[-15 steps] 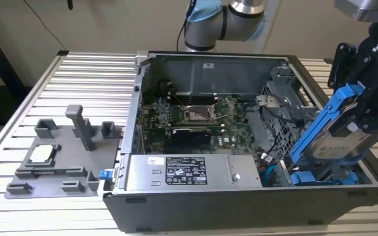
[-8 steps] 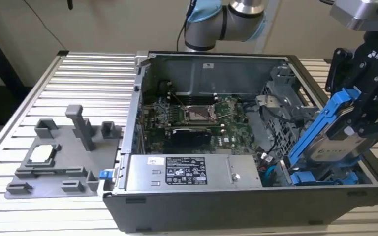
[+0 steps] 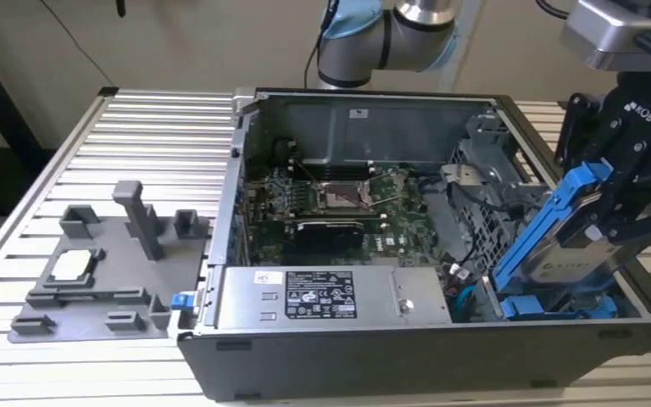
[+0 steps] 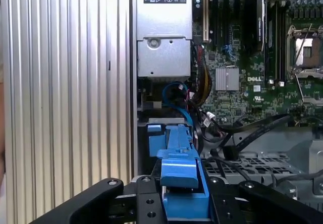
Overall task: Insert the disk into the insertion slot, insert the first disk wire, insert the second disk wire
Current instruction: 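Insert the disk into the insertion slot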
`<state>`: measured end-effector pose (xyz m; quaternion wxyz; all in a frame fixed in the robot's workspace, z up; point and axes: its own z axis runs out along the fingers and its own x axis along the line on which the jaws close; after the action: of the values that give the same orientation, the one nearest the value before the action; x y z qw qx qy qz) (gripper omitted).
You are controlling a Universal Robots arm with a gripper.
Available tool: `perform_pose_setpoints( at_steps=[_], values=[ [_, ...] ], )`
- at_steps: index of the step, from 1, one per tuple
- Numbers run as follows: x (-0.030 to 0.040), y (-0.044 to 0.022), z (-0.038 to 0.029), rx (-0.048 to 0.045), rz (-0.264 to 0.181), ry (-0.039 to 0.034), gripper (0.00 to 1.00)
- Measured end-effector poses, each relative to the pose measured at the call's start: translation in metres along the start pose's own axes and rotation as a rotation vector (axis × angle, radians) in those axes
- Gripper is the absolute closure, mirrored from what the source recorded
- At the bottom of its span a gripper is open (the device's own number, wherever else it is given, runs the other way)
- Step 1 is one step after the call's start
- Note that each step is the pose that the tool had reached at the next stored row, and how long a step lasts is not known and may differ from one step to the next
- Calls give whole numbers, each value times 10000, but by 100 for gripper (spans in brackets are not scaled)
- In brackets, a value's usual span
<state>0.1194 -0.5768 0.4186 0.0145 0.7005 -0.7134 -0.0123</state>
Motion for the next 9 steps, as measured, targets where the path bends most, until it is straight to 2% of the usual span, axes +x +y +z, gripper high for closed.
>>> perform_pose_setpoints(
  at_steps=[9],
  values=[
    [-20, -14, 65, 0, 0, -2, 67]
  ],
)
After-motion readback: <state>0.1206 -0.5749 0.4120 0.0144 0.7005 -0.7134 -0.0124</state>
